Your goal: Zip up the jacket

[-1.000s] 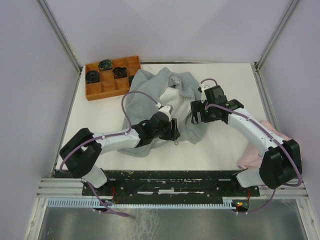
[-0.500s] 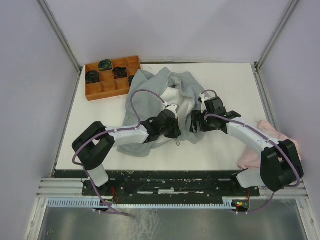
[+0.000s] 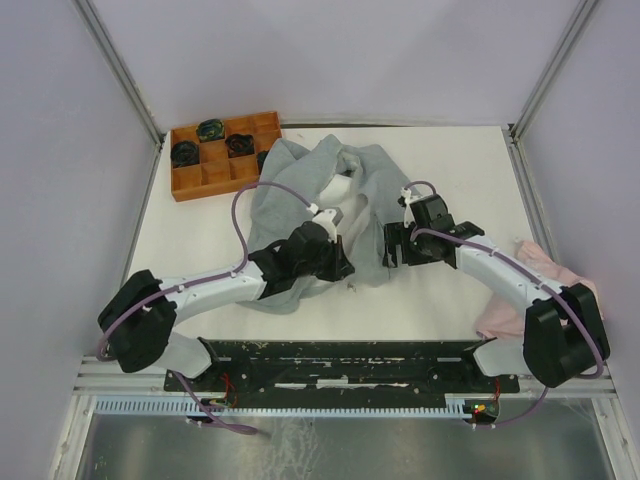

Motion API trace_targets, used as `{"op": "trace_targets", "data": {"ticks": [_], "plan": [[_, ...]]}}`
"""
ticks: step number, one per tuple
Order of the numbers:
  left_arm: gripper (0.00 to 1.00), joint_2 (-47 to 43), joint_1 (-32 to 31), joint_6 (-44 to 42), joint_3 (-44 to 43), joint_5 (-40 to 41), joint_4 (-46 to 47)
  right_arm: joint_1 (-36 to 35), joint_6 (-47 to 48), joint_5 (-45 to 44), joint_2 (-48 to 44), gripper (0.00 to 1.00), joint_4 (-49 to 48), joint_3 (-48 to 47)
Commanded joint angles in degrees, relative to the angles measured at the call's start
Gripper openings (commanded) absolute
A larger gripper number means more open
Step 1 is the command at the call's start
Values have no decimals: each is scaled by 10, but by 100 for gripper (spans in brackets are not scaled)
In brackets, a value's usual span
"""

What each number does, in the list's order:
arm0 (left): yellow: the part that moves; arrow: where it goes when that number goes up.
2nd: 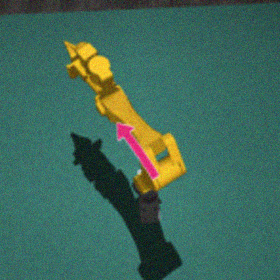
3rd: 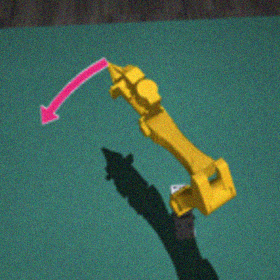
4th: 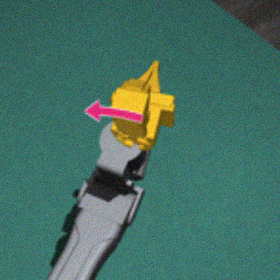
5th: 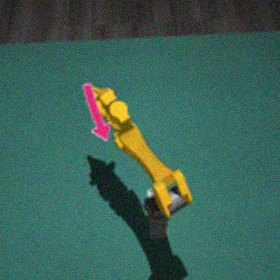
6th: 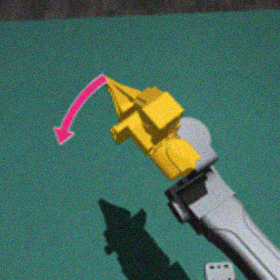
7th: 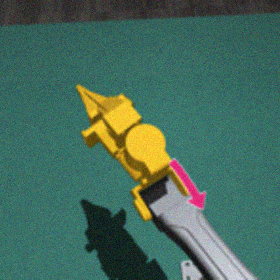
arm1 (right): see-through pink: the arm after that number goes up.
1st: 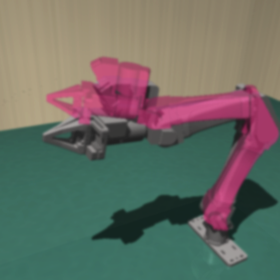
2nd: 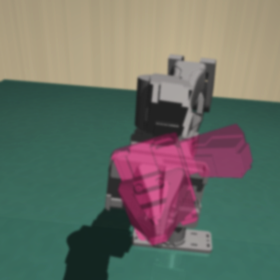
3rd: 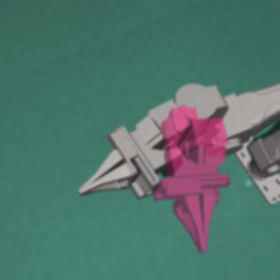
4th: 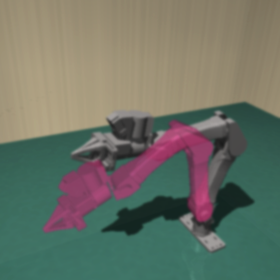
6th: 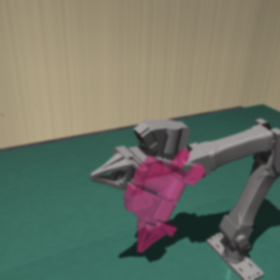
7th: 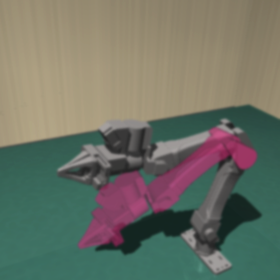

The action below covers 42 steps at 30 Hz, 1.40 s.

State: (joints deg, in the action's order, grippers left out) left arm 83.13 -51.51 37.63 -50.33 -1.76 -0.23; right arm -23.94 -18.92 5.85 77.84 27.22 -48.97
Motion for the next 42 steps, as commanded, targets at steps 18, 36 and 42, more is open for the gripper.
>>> {"op": "trace_targets", "data": {"ticks": [18, 36, 42], "plan": [[33, -67, 0, 22, 83, 76, -75, -19, 1, 2, 125, 86, -7, -199], [63, -104, 163, -17, 129, 104, -114, 34, 2, -58, 350, 86, 20, -321], [61, -7, 165, -14, 94, 34, -43, 56, 20, -70, 379, 86, 54, -393]]}}
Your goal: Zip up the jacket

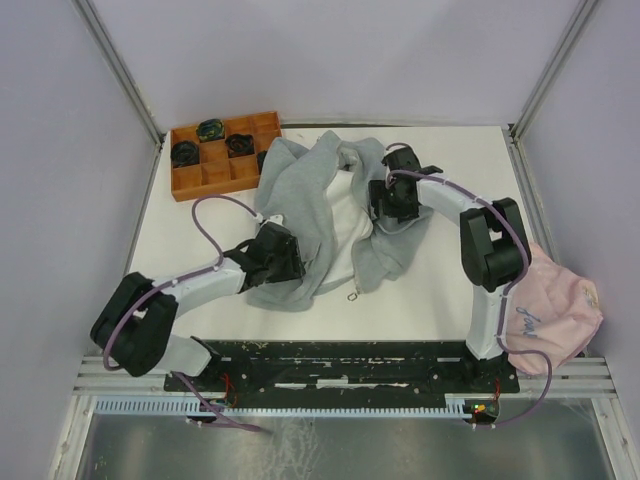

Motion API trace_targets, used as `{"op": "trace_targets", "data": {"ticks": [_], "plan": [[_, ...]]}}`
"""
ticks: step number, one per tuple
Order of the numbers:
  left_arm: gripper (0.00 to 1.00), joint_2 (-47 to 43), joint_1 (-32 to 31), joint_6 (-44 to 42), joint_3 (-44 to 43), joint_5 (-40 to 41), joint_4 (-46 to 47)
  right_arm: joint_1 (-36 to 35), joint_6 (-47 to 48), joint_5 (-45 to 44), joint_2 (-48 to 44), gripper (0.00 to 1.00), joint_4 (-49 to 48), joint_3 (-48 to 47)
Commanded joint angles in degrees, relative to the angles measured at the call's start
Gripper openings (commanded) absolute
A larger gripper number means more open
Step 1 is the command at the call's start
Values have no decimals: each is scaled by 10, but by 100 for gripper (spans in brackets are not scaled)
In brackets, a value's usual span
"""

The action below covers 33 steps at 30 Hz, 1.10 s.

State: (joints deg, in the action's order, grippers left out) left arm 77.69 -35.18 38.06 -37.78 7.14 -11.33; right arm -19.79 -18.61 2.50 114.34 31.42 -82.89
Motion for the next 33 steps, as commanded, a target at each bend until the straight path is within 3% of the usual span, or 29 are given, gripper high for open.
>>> {"op": "trace_targets", "data": {"ticks": [1, 8, 16, 22, 28, 33], "plan": [[61, 60, 2, -19, -42, -67, 77, 15, 20, -39, 12, 86, 19, -60], [62, 46, 2, -24, -96, -78, 68, 12, 7, -13, -70, 86, 15, -8], [65, -68, 1, -29, -44, -60, 12, -47, -14, 3, -185, 86, -27, 115], [65, -119, 1, -22, 12, -70, 3, -134, -67, 15, -268, 83, -103, 214], [64, -113, 0, -13, 38, -87, 29, -217, -109, 7, -313, 81, -175, 272], [63, -76, 1, -17, 43, -75, 41, -249, -139, 11, -289, 80, -240, 285]]}}
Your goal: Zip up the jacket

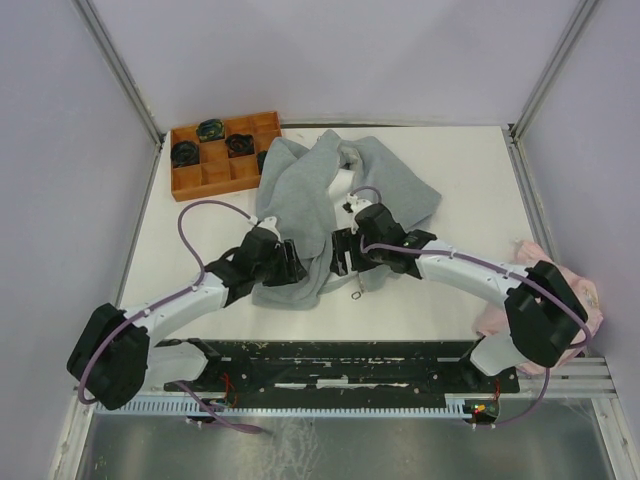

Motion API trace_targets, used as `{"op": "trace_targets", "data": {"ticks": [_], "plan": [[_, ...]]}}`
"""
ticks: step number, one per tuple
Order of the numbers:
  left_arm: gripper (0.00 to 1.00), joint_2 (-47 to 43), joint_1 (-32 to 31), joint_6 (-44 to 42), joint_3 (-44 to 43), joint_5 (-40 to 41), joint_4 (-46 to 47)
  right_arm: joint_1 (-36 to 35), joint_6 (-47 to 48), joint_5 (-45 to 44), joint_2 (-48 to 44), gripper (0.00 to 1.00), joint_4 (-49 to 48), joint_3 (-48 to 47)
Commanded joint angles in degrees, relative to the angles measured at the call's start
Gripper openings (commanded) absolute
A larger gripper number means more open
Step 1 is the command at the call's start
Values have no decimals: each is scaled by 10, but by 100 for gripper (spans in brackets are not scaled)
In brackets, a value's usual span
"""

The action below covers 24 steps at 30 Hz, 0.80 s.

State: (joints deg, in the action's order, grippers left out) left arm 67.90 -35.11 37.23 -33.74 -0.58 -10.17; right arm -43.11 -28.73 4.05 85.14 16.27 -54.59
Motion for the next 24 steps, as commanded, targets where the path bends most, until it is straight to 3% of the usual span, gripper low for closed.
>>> {"op": "trace_targets", "data": {"ticks": [1, 9, 13, 21, 24], "plan": [[62, 27, 0, -9, 4, 11, 30, -17, -41, -3, 11, 81, -104, 2], [56, 38, 1, -13, 32, 80, 33, -17, -53, -8, 112, 90, -165, -42], [49, 48, 1, -7, 43, 66, 47, -16, -67, -35, 155, 95, -185, -53], [44, 56, 0, -2, 57, 62, 56, -14, -67, -29, 207, 96, -194, -86], [44, 52, 0, -1, 58, 66, 52, -12, -48, -68, 206, 96, -160, -94]]}}
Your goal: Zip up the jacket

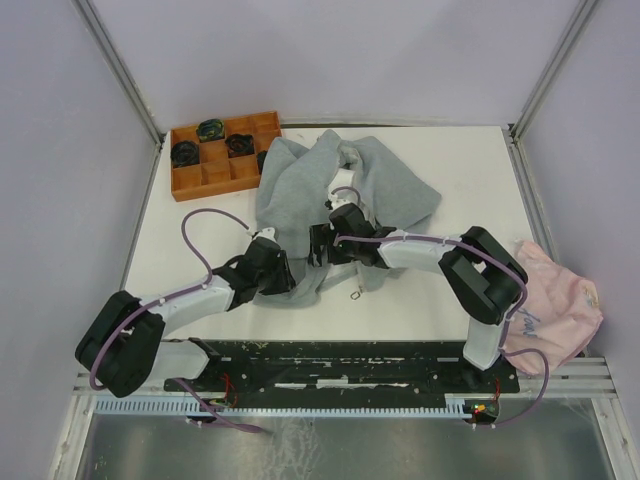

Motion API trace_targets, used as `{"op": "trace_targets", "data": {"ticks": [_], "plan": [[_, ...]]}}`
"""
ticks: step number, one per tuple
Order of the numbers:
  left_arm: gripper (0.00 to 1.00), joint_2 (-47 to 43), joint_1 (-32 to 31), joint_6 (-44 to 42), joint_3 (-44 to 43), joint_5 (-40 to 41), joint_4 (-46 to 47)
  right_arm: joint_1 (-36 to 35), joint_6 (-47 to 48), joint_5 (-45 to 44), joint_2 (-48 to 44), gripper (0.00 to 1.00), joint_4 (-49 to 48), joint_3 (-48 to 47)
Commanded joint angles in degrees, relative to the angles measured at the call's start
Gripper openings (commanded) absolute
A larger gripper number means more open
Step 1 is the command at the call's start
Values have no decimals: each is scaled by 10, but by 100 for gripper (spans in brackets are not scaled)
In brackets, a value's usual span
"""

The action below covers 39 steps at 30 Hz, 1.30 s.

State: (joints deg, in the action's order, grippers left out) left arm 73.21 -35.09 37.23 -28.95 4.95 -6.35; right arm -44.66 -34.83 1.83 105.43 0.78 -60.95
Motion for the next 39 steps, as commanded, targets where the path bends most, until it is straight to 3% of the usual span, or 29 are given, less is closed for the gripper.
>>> {"op": "trace_targets", "data": {"ticks": [1, 9, 18, 25, 34, 37, 39], "plan": [[44, -5, 0, 0, 11, 13, 11, 6, 19, -55, 1, 96, 10, -31], [51, -47, -10, 4, -9, 13, -18, 23, 30, -23, -67, 97, 49, 29], [59, -89, -133, 40, -66, 95, -69, 23, 57, 5, -162, 97, 95, 61], [62, -19, -185, 32, -117, 129, -73, 23, 56, -66, -197, 96, 102, 113], [63, 117, -192, 0, -170, 170, -65, 23, 56, -106, -200, 95, 116, 137], [59, 140, -192, -8, -175, 170, -50, 23, 54, -112, -196, 95, 113, 143], [51, 150, -191, -15, -180, 169, -48, 23, 53, -115, -193, 95, 109, 148]]}}
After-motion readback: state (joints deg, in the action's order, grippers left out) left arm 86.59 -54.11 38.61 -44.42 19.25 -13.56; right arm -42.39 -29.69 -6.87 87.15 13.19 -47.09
